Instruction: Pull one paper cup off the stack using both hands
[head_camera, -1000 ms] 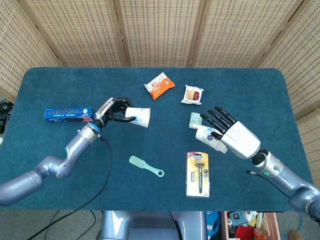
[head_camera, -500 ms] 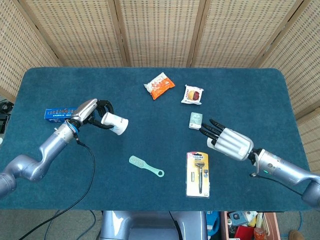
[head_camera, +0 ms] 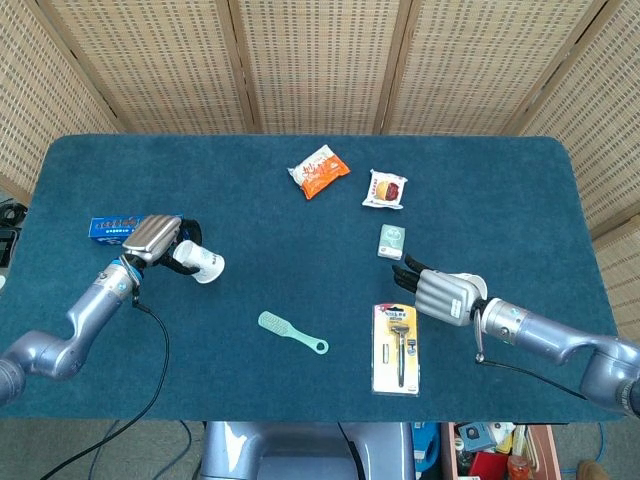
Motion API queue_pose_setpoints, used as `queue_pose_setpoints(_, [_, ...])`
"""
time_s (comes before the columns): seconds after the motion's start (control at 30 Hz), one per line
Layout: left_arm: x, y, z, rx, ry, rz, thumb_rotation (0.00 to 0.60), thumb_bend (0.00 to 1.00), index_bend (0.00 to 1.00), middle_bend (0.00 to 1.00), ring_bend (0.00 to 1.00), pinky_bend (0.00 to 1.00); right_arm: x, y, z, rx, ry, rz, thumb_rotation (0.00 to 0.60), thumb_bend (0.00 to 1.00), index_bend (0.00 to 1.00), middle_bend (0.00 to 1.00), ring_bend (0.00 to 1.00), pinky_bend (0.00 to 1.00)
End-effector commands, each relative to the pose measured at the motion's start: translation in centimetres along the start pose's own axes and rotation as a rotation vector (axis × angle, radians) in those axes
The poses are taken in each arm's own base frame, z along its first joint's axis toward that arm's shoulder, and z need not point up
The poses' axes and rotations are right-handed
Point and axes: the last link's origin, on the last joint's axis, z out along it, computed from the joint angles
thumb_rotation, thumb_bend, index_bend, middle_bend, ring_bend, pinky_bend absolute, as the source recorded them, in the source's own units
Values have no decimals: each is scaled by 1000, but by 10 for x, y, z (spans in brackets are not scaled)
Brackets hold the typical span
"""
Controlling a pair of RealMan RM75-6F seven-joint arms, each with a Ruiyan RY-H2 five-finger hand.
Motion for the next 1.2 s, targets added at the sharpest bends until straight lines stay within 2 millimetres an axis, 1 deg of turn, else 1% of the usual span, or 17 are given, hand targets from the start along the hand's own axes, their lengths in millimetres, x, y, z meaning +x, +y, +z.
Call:
queue_pose_setpoints(0.03, [-7,2,2,7,-10,6,600,210,546,489,507,488,2,-1,6,-1,-4,1,600,764,669,177,10,196])
queue_pose_setpoints(0.1, [-9,2,3,10,-15,8,600,209,546,456,473,484,2,-1,7,-2,-4,3,600,713,573,173,11,196])
queue_pose_setpoints(0.13, [-10,2,4,11,-19,10,600,210,531,417,433,472,2,-1,8,-2,-4,3,600,614,493,169,12,196])
queue_pose_setpoints(0.17, [-11,3,4,13,-25,14,600,210,498,370,388,455,2,-1,9,-3,-1,3,600,431,390,162,13,196])
queue_pose_setpoints(0.2, [-13,3,5,14,-31,16,600,210,408,278,304,416,3,-2,11,-7,6,1,600,290,327,154,14,196])
queue_pose_setpoints(0.23, [-16,4,5,15,-46,14,600,210,280,174,216,369,3,-1,12,-15,14,-8,600,118,243,136,14,192])
queue_pose_setpoints(0.27, [-19,4,5,18,-65,6,600,209,188,109,162,339,3,1,15,-31,23,-10,600,28,176,114,11,181])
queue_pose_setpoints(0.3, [-19,5,6,21,-71,1,600,209,82,40,94,300,3,1,17,-48,30,-4,600,8,149,103,9,174])
queue_pose_setpoints(0.37, [-18,7,6,20,-71,-13,600,209,1,0,28,258,3,3,20,-76,46,7,600,0,86,68,1,147])
queue_pose_setpoints(0.63, [-9,8,1,12,-55,-49,600,209,0,0,14,249,8,3,19,-123,83,44,600,0,68,51,0,141])
queue_pose_setpoints(0.8, [0,9,-5,-6,-10,-75,600,209,0,0,5,249,12,11,9,-200,123,106,600,0,68,45,0,141])
queue_pose_setpoints(0.87, [4,9,-11,-14,9,-86,600,209,0,0,0,239,12,14,-2,-257,139,170,600,0,68,41,0,139])
queue_pose_setpoints(0.9, [8,7,-15,-16,24,-92,600,209,0,0,0,215,10,16,-10,-304,147,231,600,0,68,38,0,135])
queue_pose_setpoints(1.03, [13,2,-31,-14,56,-94,600,207,0,0,0,41,4,14,-34,-415,164,372,600,0,47,12,0,89])
queue_pose_setpoints(1.1, [14,-4,-42,-4,85,-93,600,202,0,0,0,5,-1,9,-51,-486,169,459,600,0,21,1,0,61])
queue_pose_setpoints(1.17, [14,-9,-52,9,118,-88,600,188,0,0,0,0,-6,3,-64,-547,171,541,600,0,2,0,0,20])
queue_pose_setpoints(1.2, [15,-15,-64,28,157,-82,600,183,0,0,0,0,-12,-5,-78,-607,169,634,600,0,0,0,0,10])
